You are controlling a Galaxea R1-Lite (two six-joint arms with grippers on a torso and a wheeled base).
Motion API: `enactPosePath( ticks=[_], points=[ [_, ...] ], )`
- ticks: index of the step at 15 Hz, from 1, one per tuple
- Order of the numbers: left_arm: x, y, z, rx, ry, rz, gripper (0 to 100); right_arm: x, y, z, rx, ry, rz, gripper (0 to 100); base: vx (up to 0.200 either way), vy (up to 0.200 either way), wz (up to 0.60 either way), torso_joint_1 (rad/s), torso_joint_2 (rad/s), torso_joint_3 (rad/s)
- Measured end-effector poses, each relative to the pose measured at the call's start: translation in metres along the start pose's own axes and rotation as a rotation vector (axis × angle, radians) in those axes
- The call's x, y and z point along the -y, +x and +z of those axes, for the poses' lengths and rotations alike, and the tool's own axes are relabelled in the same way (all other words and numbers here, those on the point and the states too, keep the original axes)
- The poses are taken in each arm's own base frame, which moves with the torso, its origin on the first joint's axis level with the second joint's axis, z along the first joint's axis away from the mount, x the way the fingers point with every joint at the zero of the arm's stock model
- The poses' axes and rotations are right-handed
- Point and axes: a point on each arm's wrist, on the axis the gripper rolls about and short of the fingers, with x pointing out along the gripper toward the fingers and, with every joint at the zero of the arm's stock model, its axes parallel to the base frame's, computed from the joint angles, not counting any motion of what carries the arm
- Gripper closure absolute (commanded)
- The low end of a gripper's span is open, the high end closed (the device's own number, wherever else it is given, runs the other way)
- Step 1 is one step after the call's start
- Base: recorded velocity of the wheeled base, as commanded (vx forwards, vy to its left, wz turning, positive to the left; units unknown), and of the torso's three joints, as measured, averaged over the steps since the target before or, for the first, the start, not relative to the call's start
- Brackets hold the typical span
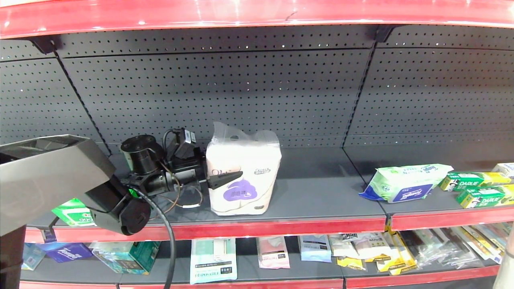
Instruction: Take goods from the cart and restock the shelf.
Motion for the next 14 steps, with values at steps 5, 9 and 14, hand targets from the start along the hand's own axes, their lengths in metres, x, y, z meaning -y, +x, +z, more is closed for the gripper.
enactPosePath(
  ticks=[5, 9, 14],
  points=[
    [0.001, 0.002, -0.001, 0.000, -0.004, 0.004, 100, 0.000, 0.000, 0.000, 0.001, 0.000, -0.001, 100, 0.000, 0.000, 0.00, 0.000, 0.00, 0.000],
    [0.002, 0.006, 0.001, 0.000, -0.004, 0.016, 100, 0.000, 0.000, 0.000, 0.001, 0.000, 0.000, 100, 0.000, 0.000, 0.00, 0.000, 0.00, 0.000],
    [0.005, 0.015, 0.004, 0.007, 0.003, 0.071, 100, 0.000, 0.000, 0.000, -0.002, -0.001, -0.001, 100, 0.000, 0.000, 0.00, 0.000, 0.00, 0.000]
  ],
)
